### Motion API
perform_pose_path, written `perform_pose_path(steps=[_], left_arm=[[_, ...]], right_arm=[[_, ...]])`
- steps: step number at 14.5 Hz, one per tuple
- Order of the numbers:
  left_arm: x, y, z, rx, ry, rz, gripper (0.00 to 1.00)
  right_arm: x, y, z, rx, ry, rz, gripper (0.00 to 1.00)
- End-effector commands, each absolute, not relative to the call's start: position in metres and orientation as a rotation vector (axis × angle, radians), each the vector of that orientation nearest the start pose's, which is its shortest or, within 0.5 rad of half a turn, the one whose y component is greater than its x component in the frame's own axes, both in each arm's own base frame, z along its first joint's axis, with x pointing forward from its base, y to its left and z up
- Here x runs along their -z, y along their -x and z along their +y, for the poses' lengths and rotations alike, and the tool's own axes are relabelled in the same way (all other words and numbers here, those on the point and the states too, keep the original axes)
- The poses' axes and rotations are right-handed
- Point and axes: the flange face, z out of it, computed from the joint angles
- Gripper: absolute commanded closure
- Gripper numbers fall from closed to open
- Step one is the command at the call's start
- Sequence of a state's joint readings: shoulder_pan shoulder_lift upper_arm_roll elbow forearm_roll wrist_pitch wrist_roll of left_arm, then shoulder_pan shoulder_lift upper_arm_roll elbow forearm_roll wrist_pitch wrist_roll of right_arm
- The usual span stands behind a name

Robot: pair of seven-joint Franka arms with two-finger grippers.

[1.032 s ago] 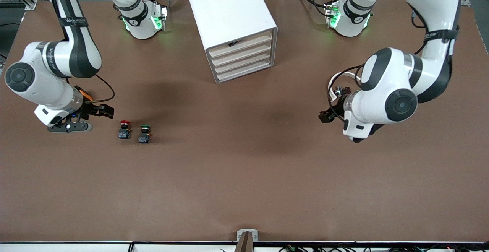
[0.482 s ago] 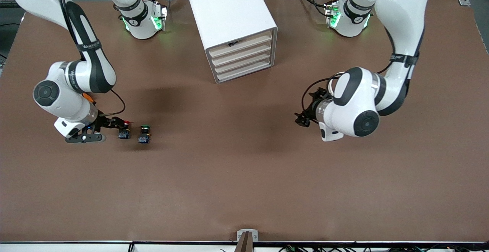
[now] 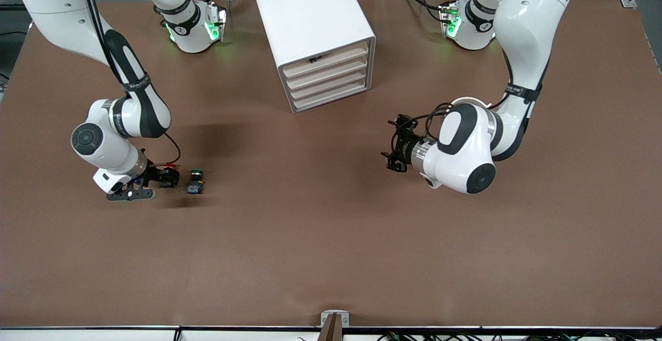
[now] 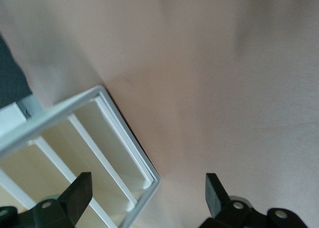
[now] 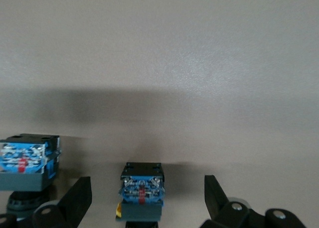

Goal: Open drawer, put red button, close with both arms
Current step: 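Pull the cabinet drawer open with the left gripper while the right gripper lifts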

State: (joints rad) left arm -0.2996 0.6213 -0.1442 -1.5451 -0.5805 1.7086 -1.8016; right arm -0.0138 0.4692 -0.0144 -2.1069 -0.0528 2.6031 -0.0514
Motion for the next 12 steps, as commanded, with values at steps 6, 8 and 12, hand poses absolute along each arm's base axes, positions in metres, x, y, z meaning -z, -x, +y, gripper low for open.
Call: perform_pose_path(steps=[6,8,12], left_arm=[[-0.254,-0.543,-0.348,1.614,-1.962,2.362,0.00],[-0.247,-0.533,-0.360,1.688,-1.939,2.369,0.00],[-0.225,-0.510,-0.387,1.838,-1.868,2.450,0.00]], right_arm=[[-0.183,-0.580,-0.019,0.007,3.179,-0.095,0.02],[-0.178,-0.578,-0.019,-0.017,3.177,-0.091,0.32],[-0.177,-0.577,-0.017,-0.039,3.176,-0.093,0.50]])
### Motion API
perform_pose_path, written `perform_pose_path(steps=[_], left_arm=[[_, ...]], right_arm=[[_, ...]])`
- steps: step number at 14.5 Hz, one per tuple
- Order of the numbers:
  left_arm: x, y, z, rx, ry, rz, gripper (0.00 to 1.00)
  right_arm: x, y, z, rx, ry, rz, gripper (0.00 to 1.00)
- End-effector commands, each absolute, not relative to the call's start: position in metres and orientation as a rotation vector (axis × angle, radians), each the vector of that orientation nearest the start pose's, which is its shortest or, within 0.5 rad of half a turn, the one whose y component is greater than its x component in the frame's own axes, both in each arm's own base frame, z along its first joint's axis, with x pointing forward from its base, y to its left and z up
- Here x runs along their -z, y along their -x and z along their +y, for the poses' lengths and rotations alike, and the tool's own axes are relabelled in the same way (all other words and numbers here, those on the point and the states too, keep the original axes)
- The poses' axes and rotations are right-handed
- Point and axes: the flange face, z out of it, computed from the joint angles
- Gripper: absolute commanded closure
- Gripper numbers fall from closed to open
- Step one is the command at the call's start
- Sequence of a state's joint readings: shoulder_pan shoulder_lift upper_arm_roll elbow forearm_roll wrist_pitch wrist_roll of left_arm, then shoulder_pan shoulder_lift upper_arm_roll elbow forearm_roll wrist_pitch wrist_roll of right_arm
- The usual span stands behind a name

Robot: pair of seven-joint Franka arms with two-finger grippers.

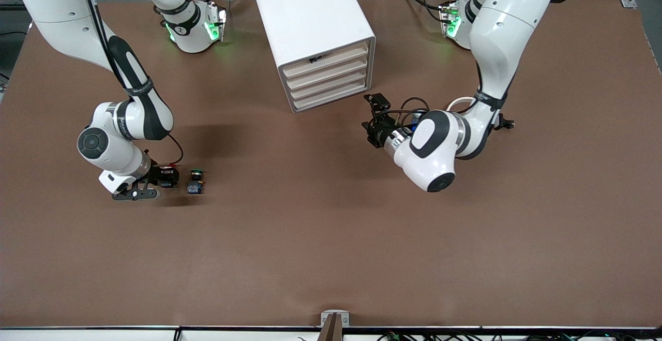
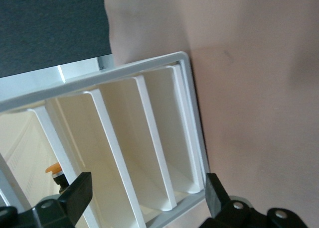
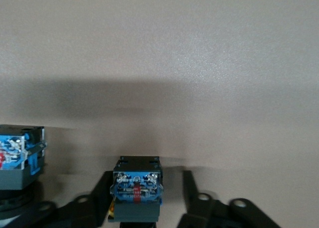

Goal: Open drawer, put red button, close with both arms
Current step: 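Pull the cabinet drawer open with the left gripper while the right gripper lifts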

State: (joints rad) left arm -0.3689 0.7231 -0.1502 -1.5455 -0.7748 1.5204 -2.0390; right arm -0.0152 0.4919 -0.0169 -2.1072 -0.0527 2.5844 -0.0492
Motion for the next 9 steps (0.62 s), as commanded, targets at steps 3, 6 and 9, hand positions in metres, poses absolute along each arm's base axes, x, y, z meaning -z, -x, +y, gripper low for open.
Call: perform_pose_path(steps=[3,6,9], left_arm=[[-0.213,-0.486,-0.417,1.902,-1.839,2.532,0.00],[-0.209,-0.465,-0.441,1.947,-1.817,2.591,0.03],[-0.204,-0.450,-0.457,2.010,-1.806,2.590,0.31]], right_arm=[[-0.177,-0.577,-0.016,-0.046,3.176,-0.095,0.59],[-0.185,-0.580,-0.007,-0.095,3.178,-0.056,0.60],[-0.228,-0.597,0.006,-0.192,3.182,-0.049,0.60]])
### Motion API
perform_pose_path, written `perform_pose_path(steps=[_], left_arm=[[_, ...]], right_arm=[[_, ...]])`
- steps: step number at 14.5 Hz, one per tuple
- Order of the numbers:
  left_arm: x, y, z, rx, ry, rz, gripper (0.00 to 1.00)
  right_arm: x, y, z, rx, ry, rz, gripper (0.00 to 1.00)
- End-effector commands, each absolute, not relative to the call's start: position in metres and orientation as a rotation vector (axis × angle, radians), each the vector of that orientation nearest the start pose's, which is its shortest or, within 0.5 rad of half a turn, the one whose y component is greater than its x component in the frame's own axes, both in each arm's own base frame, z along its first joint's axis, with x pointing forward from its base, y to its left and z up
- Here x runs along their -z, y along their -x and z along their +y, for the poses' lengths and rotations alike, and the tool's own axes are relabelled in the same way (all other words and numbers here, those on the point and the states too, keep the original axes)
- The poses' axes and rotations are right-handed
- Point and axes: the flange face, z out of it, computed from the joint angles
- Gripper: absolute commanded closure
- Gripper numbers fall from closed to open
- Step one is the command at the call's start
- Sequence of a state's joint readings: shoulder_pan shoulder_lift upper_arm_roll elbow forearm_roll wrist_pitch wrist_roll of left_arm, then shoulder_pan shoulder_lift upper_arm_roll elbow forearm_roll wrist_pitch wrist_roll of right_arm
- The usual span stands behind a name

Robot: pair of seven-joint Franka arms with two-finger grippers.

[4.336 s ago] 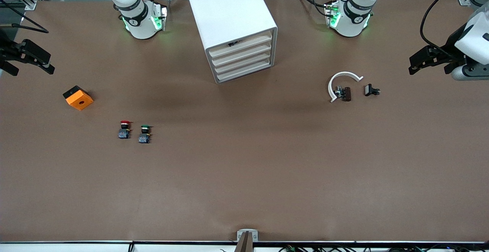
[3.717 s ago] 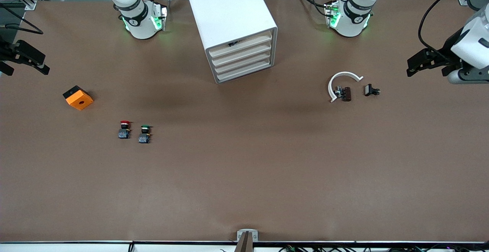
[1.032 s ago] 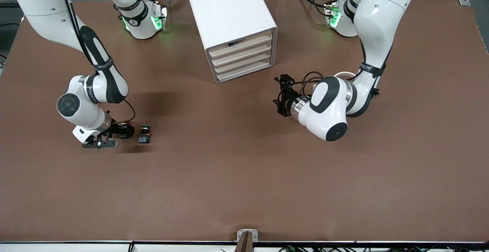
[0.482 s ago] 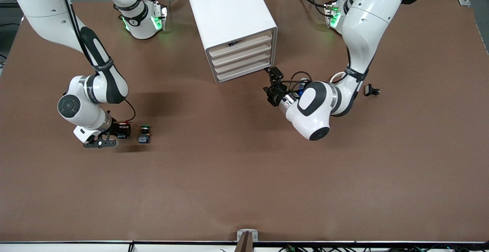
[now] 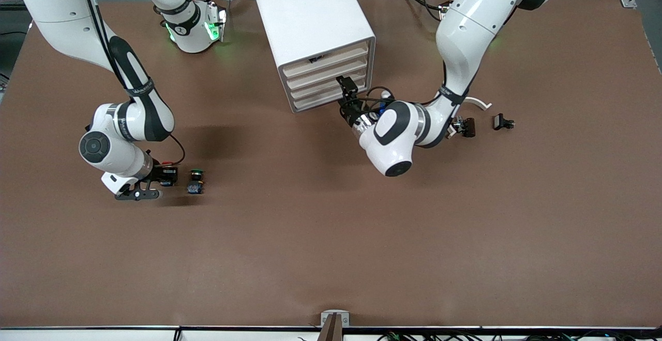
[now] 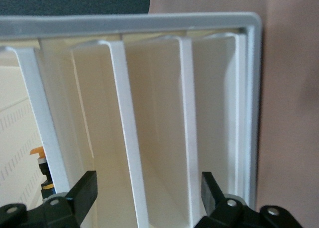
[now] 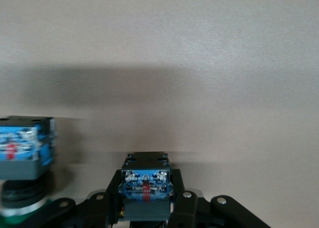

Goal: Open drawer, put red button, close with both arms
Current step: 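Pull the cabinet drawer open with the left gripper while the right gripper lifts, then carry the red button over the open drawer with the right gripper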

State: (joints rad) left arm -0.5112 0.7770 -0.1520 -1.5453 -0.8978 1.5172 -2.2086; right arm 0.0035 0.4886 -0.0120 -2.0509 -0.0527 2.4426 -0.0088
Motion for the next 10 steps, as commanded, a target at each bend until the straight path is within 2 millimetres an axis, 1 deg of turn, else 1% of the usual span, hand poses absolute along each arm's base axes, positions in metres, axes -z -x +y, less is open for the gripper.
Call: perform_pose_path(steps=[1,2,3,4,6,7,8,9,10], left_arm=[[-0.199,-0.446,-0.459,-1.369,1.214,-1.743,0.35],[-0.198,-0.442,-0.463,-1.371,1.215,-1.734,0.35],[-0.197,-0.434,-0.471,-1.370,1.221,-1.720,0.35],[-0.195,-0.426,-0.478,-1.361,1.228,-1.706,0.35],[-0.194,-0.422,-0.480,-1.359,1.223,-1.698,0.47],[-0.194,-0.421,-0.482,-1.364,1.221,-1.696,0.48],[-0.195,-0.416,-0.487,-1.362,1.224,-1.688,0.53],[-0.195,-0.415,-0.488,-1.363,1.224,-1.686,0.60],[-0.194,-0.416,-0.487,-1.365,1.223,-1.687,0.69]], right_arm=[[-0.245,-0.601,0.011,-0.233,3.183,-0.052,0.60],[-0.262,-0.605,0.013,-0.271,3.185,-0.024,0.60],[-0.284,-0.609,0.018,-0.306,3.188,0.006,0.60],[-0.304,-0.612,0.029,-0.334,3.192,0.025,0.60],[-0.344,-0.612,0.059,-0.385,3.208,0.114,0.60],[-0.365,-0.608,0.081,-0.405,3.220,0.173,0.60],[-0.380,-0.604,0.099,-0.423,3.230,0.215,0.60],[-0.391,-0.601,0.114,-0.446,3.240,0.249,0.60],[-0.401,-0.597,0.131,-0.465,3.245,0.293,0.60]])
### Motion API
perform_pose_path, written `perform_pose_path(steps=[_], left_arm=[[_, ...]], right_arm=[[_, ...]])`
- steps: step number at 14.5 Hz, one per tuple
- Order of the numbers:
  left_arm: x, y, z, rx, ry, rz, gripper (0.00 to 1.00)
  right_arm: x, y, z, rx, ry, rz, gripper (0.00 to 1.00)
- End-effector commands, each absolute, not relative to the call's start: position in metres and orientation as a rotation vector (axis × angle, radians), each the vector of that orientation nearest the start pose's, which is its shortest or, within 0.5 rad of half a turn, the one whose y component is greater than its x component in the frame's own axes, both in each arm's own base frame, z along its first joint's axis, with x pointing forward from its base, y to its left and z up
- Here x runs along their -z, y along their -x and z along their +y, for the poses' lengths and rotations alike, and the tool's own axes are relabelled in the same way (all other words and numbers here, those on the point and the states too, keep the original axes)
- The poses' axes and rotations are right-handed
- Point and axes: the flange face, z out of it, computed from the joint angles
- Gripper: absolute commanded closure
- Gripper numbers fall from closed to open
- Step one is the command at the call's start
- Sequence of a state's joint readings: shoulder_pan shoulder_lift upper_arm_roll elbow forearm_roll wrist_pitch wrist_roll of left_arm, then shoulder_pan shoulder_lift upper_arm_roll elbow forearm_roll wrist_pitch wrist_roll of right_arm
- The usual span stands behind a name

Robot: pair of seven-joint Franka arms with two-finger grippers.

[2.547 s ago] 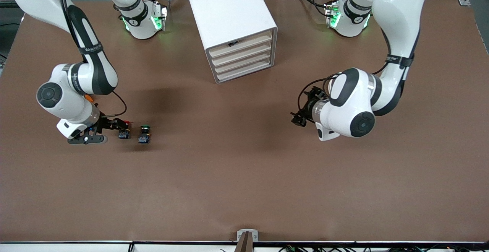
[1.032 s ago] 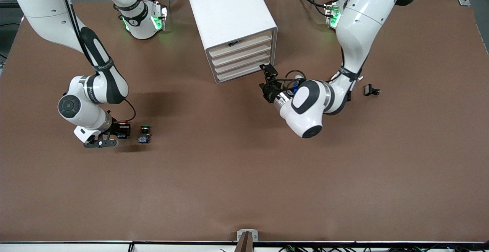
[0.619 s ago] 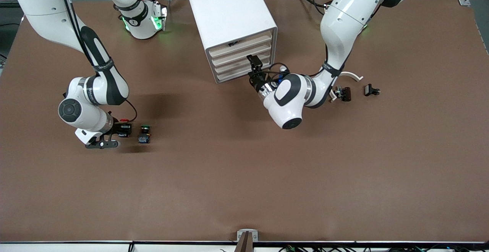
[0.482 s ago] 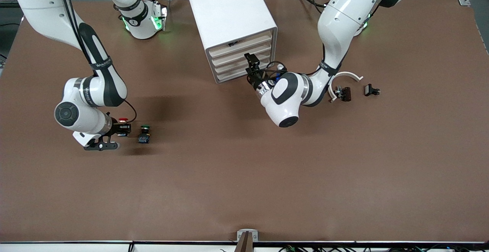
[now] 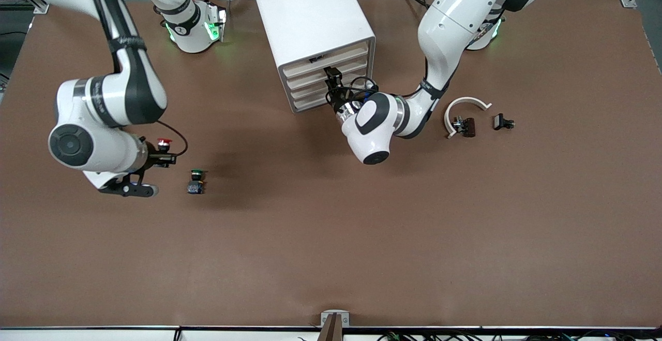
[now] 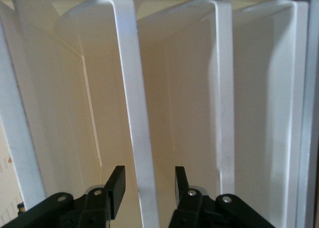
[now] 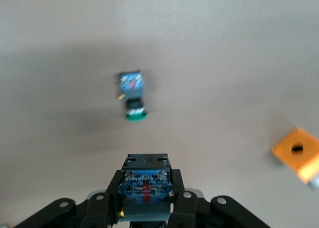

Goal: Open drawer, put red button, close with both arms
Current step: 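Carry the red button over the open drawer with the right gripper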

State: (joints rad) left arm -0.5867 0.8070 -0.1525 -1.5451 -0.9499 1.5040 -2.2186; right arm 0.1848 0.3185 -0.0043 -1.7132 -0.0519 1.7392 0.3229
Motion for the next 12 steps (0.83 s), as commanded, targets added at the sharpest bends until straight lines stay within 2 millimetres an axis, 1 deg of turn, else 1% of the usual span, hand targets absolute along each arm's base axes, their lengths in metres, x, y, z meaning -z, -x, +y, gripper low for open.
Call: perform_pose_path(steps=[1,3,4,6,7,9,12], left_arm=[[-0.194,-0.416,-0.486,-1.366,1.222,-1.688,0.77],[-0.192,-0.420,-0.484,-1.368,1.220,-1.693,0.91],[-0.193,-0.422,-0.483,-1.367,1.221,-1.696,1.00],[-0.192,-0.427,-0.479,-1.360,1.217,-1.712,1.00],[-0.191,-0.434,-0.472,-1.357,1.211,-1.729,1.00],[-0.192,-0.455,-0.456,-1.355,1.199,-1.781,1.00],[-0.197,-0.490,-0.436,-1.342,1.211,-1.871,1.00]], right_arm=[[-0.407,-0.594,0.148,-0.471,3.248,0.337,0.60],[-0.415,-0.584,0.182,-0.486,3.233,0.419,0.60],[-0.418,-0.578,0.198,-0.493,3.227,0.463,0.60],[-0.422,-0.565,0.239,-0.472,3.230,0.541,0.60],[-0.423,-0.555,0.260,-0.457,3.239,0.586,0.60],[-0.430,-0.539,0.300,-0.405,3.243,0.669,0.60],[-0.436,-0.519,0.343,-0.345,3.236,0.767,0.60]])
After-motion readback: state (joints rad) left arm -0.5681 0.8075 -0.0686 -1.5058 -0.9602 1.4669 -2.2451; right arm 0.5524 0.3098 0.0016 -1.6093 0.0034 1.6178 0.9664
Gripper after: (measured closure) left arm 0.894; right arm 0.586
